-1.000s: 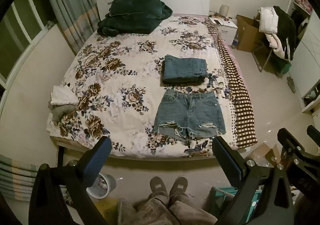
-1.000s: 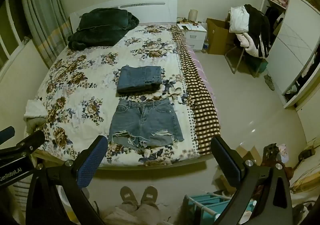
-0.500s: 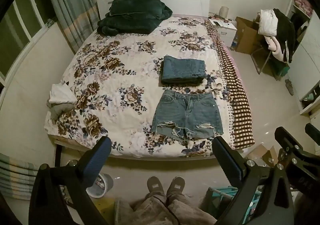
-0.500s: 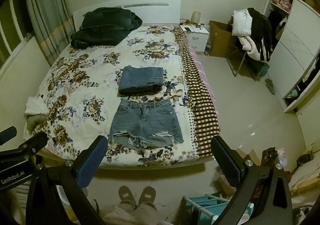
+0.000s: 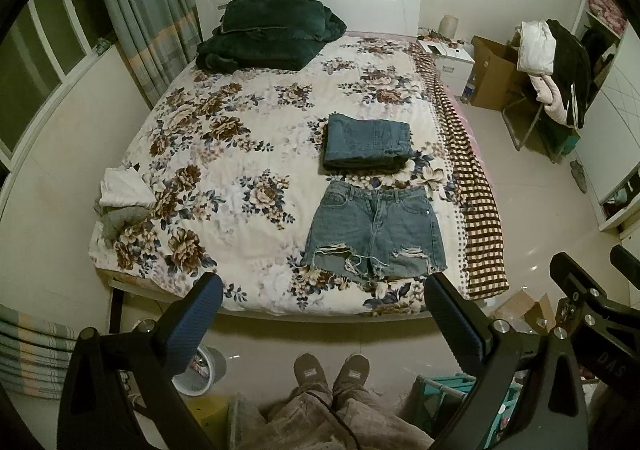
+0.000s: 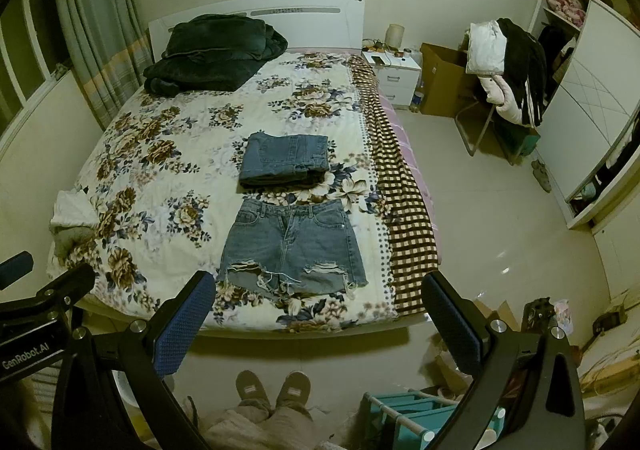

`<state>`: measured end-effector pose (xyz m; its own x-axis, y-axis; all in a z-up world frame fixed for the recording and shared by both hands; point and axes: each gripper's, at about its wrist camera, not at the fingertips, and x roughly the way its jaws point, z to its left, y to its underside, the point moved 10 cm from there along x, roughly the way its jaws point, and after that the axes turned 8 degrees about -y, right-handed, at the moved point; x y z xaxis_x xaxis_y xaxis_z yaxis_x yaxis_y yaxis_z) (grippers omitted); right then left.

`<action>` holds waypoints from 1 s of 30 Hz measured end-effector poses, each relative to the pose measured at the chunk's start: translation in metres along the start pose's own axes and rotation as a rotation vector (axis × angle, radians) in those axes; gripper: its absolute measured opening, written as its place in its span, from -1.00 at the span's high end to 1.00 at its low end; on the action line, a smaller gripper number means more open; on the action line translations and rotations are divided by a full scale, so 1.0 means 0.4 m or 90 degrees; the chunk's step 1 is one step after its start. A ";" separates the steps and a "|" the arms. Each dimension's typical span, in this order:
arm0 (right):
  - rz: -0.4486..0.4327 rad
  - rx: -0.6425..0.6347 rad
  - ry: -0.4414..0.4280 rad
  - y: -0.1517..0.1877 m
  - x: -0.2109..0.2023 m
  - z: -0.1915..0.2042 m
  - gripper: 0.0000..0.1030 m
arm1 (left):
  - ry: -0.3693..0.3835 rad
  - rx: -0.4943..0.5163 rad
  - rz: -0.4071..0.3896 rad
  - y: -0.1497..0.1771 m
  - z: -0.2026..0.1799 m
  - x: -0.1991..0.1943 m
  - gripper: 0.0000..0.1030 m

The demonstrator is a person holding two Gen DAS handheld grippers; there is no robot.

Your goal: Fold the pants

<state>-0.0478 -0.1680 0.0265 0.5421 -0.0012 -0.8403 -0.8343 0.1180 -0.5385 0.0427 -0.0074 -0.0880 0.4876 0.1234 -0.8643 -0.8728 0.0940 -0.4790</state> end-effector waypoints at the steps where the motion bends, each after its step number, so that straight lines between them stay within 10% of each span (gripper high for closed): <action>1: 0.000 0.000 -0.001 0.000 -0.001 0.000 -1.00 | 0.002 -0.001 0.001 0.000 0.003 0.000 -1.00; 30: -0.003 -0.005 -0.010 -0.040 -0.046 0.031 -1.00 | 0.001 -0.004 -0.007 -0.017 0.004 -0.013 -1.00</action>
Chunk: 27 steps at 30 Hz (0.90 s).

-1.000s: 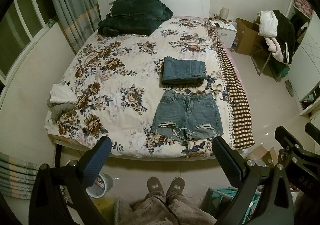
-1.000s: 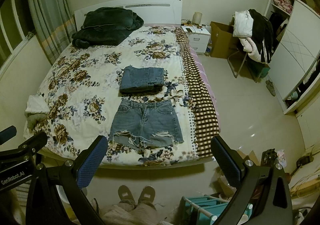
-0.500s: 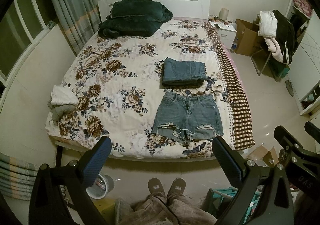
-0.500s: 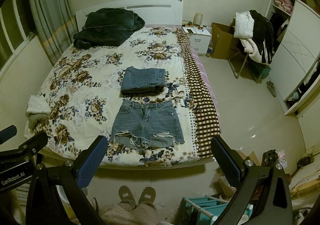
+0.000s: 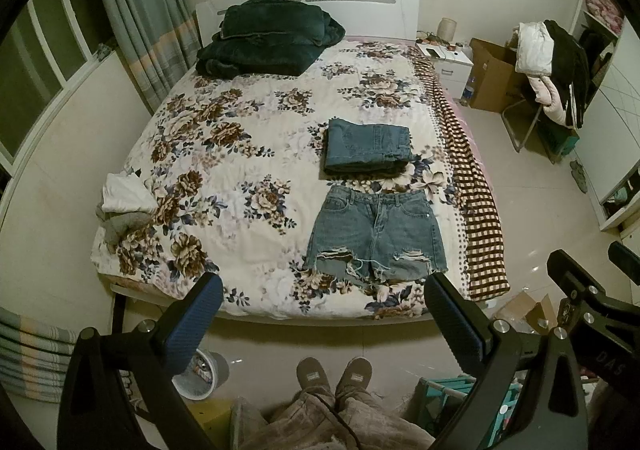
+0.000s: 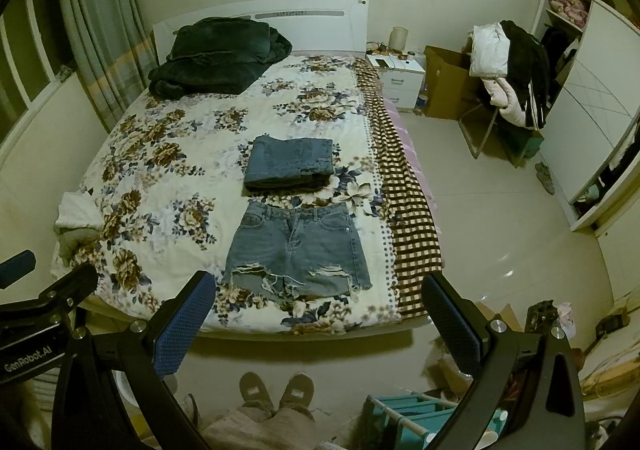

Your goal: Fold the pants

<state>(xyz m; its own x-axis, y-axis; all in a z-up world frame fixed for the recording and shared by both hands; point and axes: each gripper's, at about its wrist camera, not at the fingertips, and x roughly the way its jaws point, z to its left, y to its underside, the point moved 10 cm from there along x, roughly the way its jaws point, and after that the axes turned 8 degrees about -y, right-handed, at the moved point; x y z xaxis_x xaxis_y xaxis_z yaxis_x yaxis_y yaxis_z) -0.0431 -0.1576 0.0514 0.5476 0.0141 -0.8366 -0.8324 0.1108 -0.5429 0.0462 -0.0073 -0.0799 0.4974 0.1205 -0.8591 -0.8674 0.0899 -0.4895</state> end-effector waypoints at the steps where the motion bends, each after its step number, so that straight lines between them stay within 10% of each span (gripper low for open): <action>1: 0.000 0.000 0.000 0.001 0.000 -0.001 -1.00 | 0.000 0.000 0.000 0.000 0.000 0.000 -1.00; 27: -0.002 0.001 -0.001 0.007 -0.003 0.000 -1.00 | 0.004 0.006 -0.002 -0.092 -0.016 -0.050 -1.00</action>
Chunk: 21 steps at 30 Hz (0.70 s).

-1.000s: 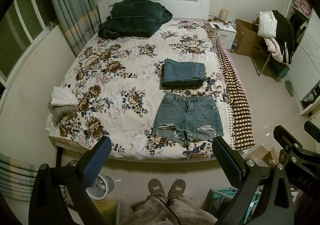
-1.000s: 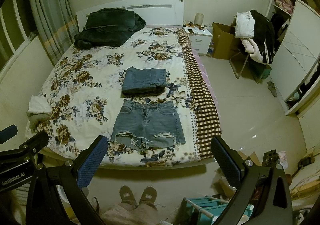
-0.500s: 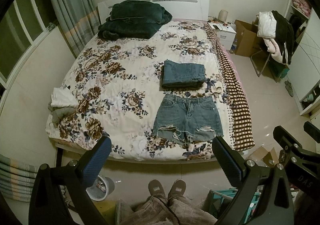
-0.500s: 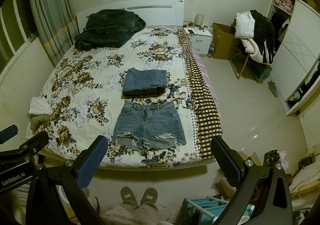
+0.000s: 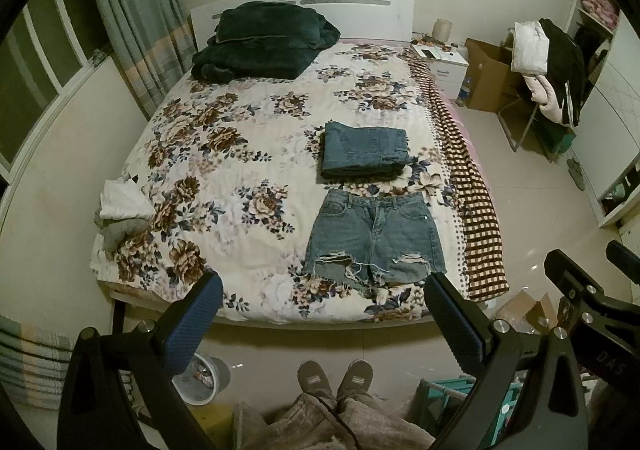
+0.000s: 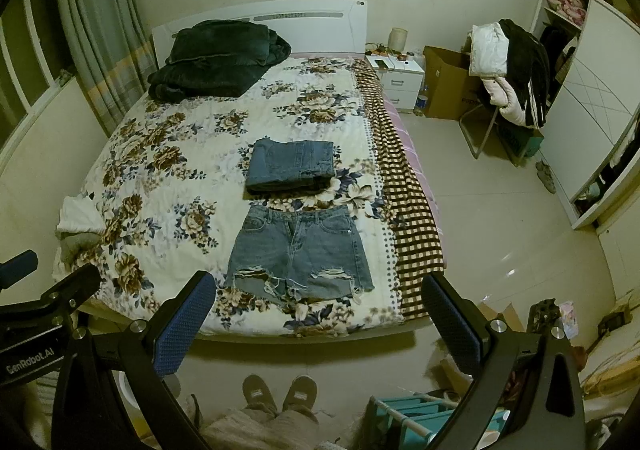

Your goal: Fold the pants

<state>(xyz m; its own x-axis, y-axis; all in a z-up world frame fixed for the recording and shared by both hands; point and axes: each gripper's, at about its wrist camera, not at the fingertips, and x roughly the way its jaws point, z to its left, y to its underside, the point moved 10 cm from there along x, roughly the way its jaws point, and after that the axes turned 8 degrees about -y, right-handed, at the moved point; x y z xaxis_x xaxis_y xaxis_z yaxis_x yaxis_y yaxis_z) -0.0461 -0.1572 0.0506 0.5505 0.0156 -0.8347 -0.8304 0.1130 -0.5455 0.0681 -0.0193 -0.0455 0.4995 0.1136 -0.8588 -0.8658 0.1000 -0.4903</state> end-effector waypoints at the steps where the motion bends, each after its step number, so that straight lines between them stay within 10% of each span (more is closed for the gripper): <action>1: 0.000 0.000 0.000 0.001 0.000 -0.001 -1.00 | 0.001 0.001 0.001 -0.010 -0.002 -0.002 -1.00; 12: 0.018 0.044 0.010 -0.082 0.068 -0.008 -1.00 | -0.003 0.001 -0.019 -0.054 0.002 0.098 -1.00; 21: 0.063 0.070 0.003 -0.086 0.368 -0.133 -1.00 | -0.046 0.024 -0.023 -0.140 -0.091 0.356 -1.00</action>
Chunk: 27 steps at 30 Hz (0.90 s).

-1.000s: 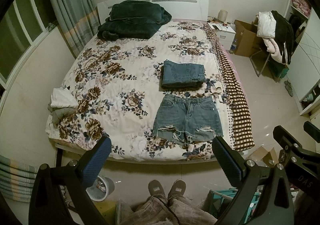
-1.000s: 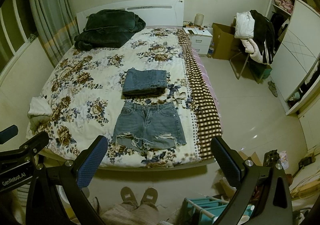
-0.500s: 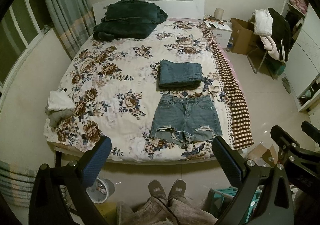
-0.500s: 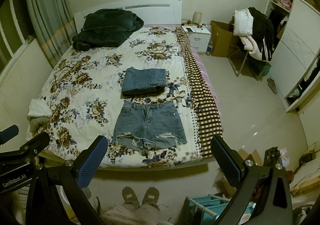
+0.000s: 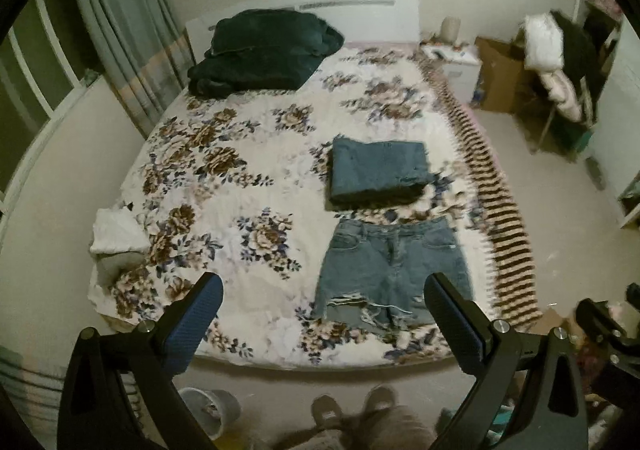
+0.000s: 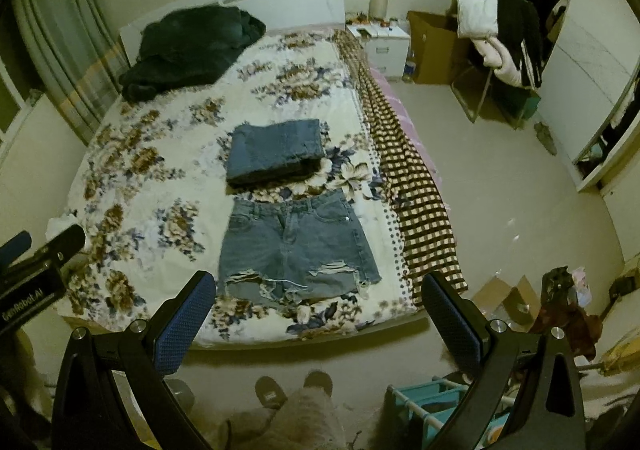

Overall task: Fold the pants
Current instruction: 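Grasp the frayed shorts hem with the left gripper while the right gripper grasps the waistband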

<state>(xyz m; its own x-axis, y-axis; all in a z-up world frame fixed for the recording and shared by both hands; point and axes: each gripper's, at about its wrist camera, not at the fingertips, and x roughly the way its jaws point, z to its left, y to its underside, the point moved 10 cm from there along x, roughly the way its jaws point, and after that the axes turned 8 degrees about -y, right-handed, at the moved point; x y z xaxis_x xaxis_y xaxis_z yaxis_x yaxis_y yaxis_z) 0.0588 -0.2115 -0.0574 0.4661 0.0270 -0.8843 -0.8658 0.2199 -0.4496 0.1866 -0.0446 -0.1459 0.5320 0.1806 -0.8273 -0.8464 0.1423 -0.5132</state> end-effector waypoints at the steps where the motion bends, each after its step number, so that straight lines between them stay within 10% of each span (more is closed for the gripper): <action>1: 0.017 0.000 0.000 -0.011 0.050 -0.025 -1.00 | 0.000 0.003 0.006 0.005 -0.013 0.019 -1.00; 12: 0.174 -0.061 -0.114 -0.163 0.694 -0.315 -0.86 | -0.113 -0.052 0.227 0.158 -0.338 0.510 -1.00; 19: 0.320 -0.120 -0.192 -0.190 1.174 -0.437 -0.37 | -0.078 -0.124 0.347 0.304 -0.589 0.770 -1.00; 27: 0.422 -0.162 -0.227 -0.135 1.463 -0.452 -0.37 | 0.003 -0.145 0.406 0.458 -0.925 0.926 -1.00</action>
<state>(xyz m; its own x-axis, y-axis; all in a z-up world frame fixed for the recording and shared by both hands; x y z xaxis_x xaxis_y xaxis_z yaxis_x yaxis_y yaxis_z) 0.3453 -0.3839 -0.5734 -0.1681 0.3943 -0.9035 -0.9783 -0.1793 0.1038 0.2193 -0.3116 -0.6308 -0.0725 0.1573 -0.9849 -0.9790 -0.2000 0.0402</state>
